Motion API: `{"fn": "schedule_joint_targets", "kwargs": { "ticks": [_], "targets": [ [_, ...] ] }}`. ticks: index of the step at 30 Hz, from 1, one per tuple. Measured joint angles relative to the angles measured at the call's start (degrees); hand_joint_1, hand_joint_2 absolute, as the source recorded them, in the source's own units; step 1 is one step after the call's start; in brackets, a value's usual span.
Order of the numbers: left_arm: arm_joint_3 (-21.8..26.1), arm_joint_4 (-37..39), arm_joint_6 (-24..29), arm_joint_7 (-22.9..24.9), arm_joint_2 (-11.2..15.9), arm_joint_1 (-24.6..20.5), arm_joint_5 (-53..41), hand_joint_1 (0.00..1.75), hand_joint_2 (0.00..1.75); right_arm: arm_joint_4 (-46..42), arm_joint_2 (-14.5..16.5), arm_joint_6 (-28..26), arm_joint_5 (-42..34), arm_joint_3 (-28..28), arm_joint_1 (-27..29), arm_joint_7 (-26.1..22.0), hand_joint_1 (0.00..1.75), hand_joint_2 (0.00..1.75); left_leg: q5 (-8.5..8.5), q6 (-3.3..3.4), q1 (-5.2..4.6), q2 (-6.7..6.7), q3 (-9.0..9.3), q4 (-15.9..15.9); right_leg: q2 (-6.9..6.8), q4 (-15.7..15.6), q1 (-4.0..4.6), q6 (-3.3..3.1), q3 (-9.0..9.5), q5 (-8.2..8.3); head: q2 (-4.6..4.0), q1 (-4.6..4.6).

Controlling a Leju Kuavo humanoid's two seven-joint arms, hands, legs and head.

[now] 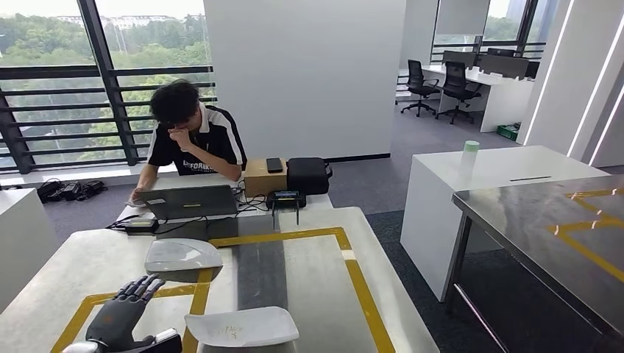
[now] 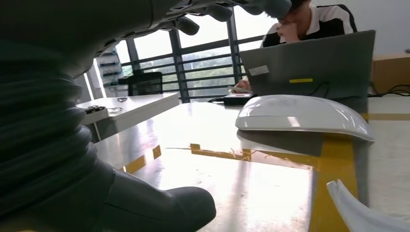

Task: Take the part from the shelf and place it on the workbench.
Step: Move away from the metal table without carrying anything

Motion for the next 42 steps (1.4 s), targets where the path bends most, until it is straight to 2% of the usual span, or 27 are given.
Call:
{"fn": "schedule_joint_targets", "kwargs": {
  "ticks": [2, 3, 4, 6, 8, 11, 12, 14, 16, 17, 18, 19, 21, 23, 25, 27, 28, 29, 31, 32, 33, 34, 36, 37, 39, 40, 42],
  "targets": [
    [-0.17, 1.09, -0.01, 0.16, -0.38, -0.28, -0.18, 0.0, 1.75, 0.0, -0.09, 0.0, 0.0, -0.04, -0.02, 0.35, 0.0, 0.0, -2.5, -0.6, 0.46, -0.06, -1.29, 5.68, -0.01, 0.33, -0.15, 0.09, -0.85, 0.45, 0.01, 0.01],
    [-0.27, 1.48, -0.01, 0.15, -0.56, -0.3, -0.23, 0.0, 1.75, 0.0, -0.13, 0.0, -0.02, -0.09, 0.0, 0.46, 0.0, 0.0, -2.15, -0.9, 0.75, -0.05, -0.8, 6.1, 0.01, 0.61, -0.29, 0.27, -1.34, 0.64, 0.01, 0.01],
    [-0.34, 1.78, -0.03, 0.08, -0.74, -0.36, -0.26, 0.0, 1.75, 0.0, -0.16, 0.0, -0.07, -0.16, 0.01, 0.54, 0.0, 0.0, -0.93, -1.21, 1.09, -0.04, 0.57, 4.57, 0.03, 0.97, -0.47, 0.51, -1.85, 0.81, 0.01, 0.01],
    [-0.44, 2.22, -0.11, -0.09, -1.27, -0.69, -0.27, 0.0, 1.75, -0.05, -0.37, 0.0, -0.26, -0.31, 0.02, 0.69, 0.0, 0.0, 1.39, -2.01, 1.62, -0.09, 4.76, -1.79, 0.07, 1.86, -0.76, 1.19, -2.98, 1.07, 0.01, -0.01],
    [-0.57, 2.56, -0.23, -0.17, -1.87, -0.98, -0.31, 0.0, 1.75, -0.15, -0.63, 0.0, -0.46, -0.5, 0.01, 0.83, 0.0, 0.0, 1.9, -1.93, 1.56, -0.41, 6.89, -5.82, 0.13, 2.59, -0.79, 2.05, -3.99, 1.47, 0.01, 0.01],
    [-0.9, 3.12, -0.33, 0.08, -2.81, -1.08, -0.35, 0.0, 1.75, -0.2, -0.7, -0.01, -0.42, -0.89, 0.2, 1.33, 0.0, 0.0, 2.49, -0.15, 1.05, -0.56, 5.74, -6.1, 0.23, 2.83, -0.98, 3.21, -5.05, 2.52, 0.04, 0.17],
    [-0.98, 3.29, -0.33, 0.27, -3.17, -1.21, -0.36, 0.0, 1.75, -0.2, -0.67, -0.01, -0.34, -0.96, 0.29, 1.51, 0.0, 0.0, 2.96, 0.59, 0.92, -0.51, 5.18, -6.06, 0.18, 3.35, -1.12, 3.44, -5.56, 1.97, 0.05, 0.24],
    [-1.1, 3.52, -0.33, 0.75, -3.71, -1.57, -0.39, 0.0, 1.75, -0.2, -0.59, 0.01, -0.27, -1.03, 0.38, 1.67, 0.0, 0.0, 3.96, 1.93, 0.7, -0.35, 3.98, -6.12, 0.06, 7.33, -1.23, 3.64, -7.2, -1.99, 0.05, 0.34],
    [-1.2, 3.75, -0.33, 1.08, -3.97, -1.75, -0.45, 0.0, 1.75, -0.2, -0.6, 0.02, -0.31, -1.15, 0.35, 1.87, 0.0, 0.0, 4.99, 2.75, 0.23, -0.18, 2.71, -6.1, 0.05, 14.48, -0.98, 3.37, -9.06, -7.1, 0.05, 0.51],
    [-1.24, 3.91, -0.33, 1.15, -4.06, -1.77, -0.48, 0.0, 1.75, -0.2, -0.66, 0.01, -0.33, -1.21, 0.34, 1.99, 0.0, 0.0, 5.54, 3.0, -0.04, -0.13, 2.04, -6.08, 0.07, 17.33, -0.73, 3.08, -9.39, -8.3, 0.05, 0.57],
    [-1.26, 4.06, -0.33, 1.16, -4.14, -1.77, -0.49, 0.0, 1.75, -0.2, -0.74, 0.01, -0.35, -1.25, 0.33, 2.1, 0.0, 0.0, 6.11, 3.18, -0.28, -0.09, 1.33, -6.06, 0.09, 18.66, -0.39, 2.67, -8.95, -8.25, 0.05, 0.59],
    [-1.27, 4.19, -0.33, 1.16, -4.21, -1.77, -0.49, 0.0, 1.75, -0.2, -0.84, 0.0, -0.37, -1.27, 0.32, 2.18, 0.0, 0.0, 6.68, 3.29, -0.47, -0.1, 0.63, -6.04, 0.11, 18.08, 0.02, 2.19, -7.58, -7.15, 0.05, 0.59],
    [-1.27, 4.3, -0.32, 1.15, -4.32, -1.77, -0.47, 0.0, 1.75, -0.26, -1.11, 0.0, -0.39, -1.31, 0.21, 2.22, 0.0, 0.0, 7.82, 3.33, -0.67, -0.11, -0.53, -6.03, 0.15, 11.73, 1.04, 1.02, -2.29, -4.8, 0.05, 0.58],
    [-1.28, 4.31, -0.28, 1.1, -4.45, -1.81, -0.44, 0.0, 1.75, -0.36, -1.51, 0.01, -0.49, -1.33, 0.01, 2.14, 0.0, 0.0, 8.91, 3.01, -0.69, -0.02, -1.07, -6.16, 0.19, 4.56, 1.8, 0.19, 2.5, -4.81, 0.05, 0.55],
    [-1.29, 4.34, -0.22, 1.0, -4.58, -1.91, -0.41, 0.0, 1.75, -0.41, -1.78, 0.01, -0.65, -1.34, -0.09, 1.94, 0.0, 0.0, 10.1, 2.45, -0.53, 0.08, -1.16, -6.68, 0.25, 1.84, 2.09, -0.12, 3.69, -4.96, 0.05, 0.52],
    [-1.3, 4.41, -0.13, 0.91, -4.66, -1.94, -0.39, 0.0, 1.75, -0.42, -1.83, -0.04, -0.81, -1.38, 0.01, 1.54, 0.0, 0.0, 10.6, 1.85, -0.54, -0.03, -1.48, -7.09, 0.08, 0.9, 1.89, -0.42, 3.14, -3.39, 0.05, 0.54],
    [-1.31, 4.46, -0.07, 0.84, -4.67, -1.94, -0.38, 0.0, 1.75, -0.42, -1.83, -0.07, -0.85, -1.4, 0.05, 1.36, 0.0, 0.0, 9.41, 1.52, -0.59, -0.17, -1.89, -6.51, -0.06, 0.37, 1.7, -0.61, 2.72, -2.39, 0.05, 0.54],
    [-1.31, 4.51, 0.01, 0.76, -4.65, -1.94, -0.36, 0.0, 1.75, -0.42, -1.81, -0.09, -0.89, -1.43, 0.08, 1.23, 0.0, 0.0, 7.11, 1.21, -0.61, -0.3, -2.45, -4.94, -0.2, -0.1, 1.49, -0.75, 2.13, -1.36, 0.05, 0.52],
    [-1.32, 4.6, 0.13, 0.61, -4.63, -1.88, -0.33, 0.0, 1.75, -0.42, -1.78, -0.08, -0.83, -1.44, 0.12, 1.17, 0.0, 0.0, 1.23, 0.54, -0.38, -0.43, -3.51, 1.05, -0.29, -0.29, 1.26, -0.86, 0.42, 0.38, 0.05, 0.49],
    [-1.32, 4.68, 0.18, 0.58, -4.61, -1.81, -0.31, 0.0, 1.75, -0.42, -1.74, -0.08, -0.78, -1.44, 0.17, 1.15, 0.0, 0.0, -0.32, 0.22, -0.23, -0.42, -3.73, 4.3, -0.3, -0.24, 1.16, -0.8, -0.66, 1.22, 0.05, 0.49],
    [-1.32, 4.76, 0.22, 0.57, -4.61, -1.72, -0.29, 0.0, 1.75, -0.42, -1.7, -0.07, -0.7, -1.44, 0.21, 1.15, 0.0, 0.0, -0.38, -0.09, -0.05, -0.41, -3.49, 6.63, -0.33, -0.15, 1.04, -0.67, -1.84, 2.07, 0.05, 0.49],
    [-1.32, 4.85, 0.26, 0.57, -4.6, -1.65, -0.27, 0.0, 1.75, -0.42, -1.67, -0.07, -0.6, -1.44, 0.24, 1.16, 0.0, 0.0, 0.79, -0.37, 0.14, -0.4, -2.66, 7.53, -0.38, 0.0, 0.91, -0.5, -3.11, 2.9, 0.05, 0.49],
    [-1.32, 4.92, 0.33, 0.61, -4.59, -1.61, -0.22, 0.0, 1.75, -0.42, -1.66, -0.07, -0.33, -1.44, 0.23, 1.33, 0.0, 0.0, 3.2, -0.86, 0.59, -0.36, 1.56, 4.19, -0.46, 0.57, 0.66, 0.01, -5.57, 4.46, 0.05, 0.48],
    [-1.32, 4.86, 0.39, 0.68, -4.61, -1.63, -0.16, 0.0, 1.75, -0.42, -1.67, -0.07, -0.2, -1.44, 0.23, 1.41, 0.0, 0.0, 2.62, -1.01, 0.65, -0.34, 4.79, 0.35, -0.46, 0.97, 0.58, 0.35, -6.59, 5.09, 0.05, 0.45],
    [-1.32, 4.64, 0.58, 0.87, -4.54, -1.57, 0.1, 0.0, 1.75, -0.43, -1.64, -0.07, -0.01, -1.44, 0.26, 1.54, 0.0, 0.0, 0.19, -0.29, 0.42, -0.46, 9.2, -5.81, -0.46, 1.52, 0.47, 1.1, -7.55, 6.19, 0.05, 0.41],
    [-1.32, 4.56, 0.69, 0.94, -4.47, -1.53, 0.25, 0.0, 1.75, -0.44, -1.61, -0.07, 0.05, -1.44, 0.3, 1.58, 0.0, 0.0, -0.48, 0.36, 0.11, -0.52, 9.97, -7.32, -0.46, 1.5, 0.36, 1.48, -7.66, 6.75, 0.05, 0.39],
    [-1.32, 4.56, 0.83, 1.04, -4.28, -1.45, 0.48, 0.0, 1.75, -0.43, -1.55, -0.05, 0.26, -1.44, 0.37, 1.67, 0.0, 0.0, 0.45, 1.84, -0.11, -0.33, 9.25, -7.66, -0.4, 1.42, 0.0, 2.26, -7.82, 7.29, 0.03, 0.29]
  ]
}}
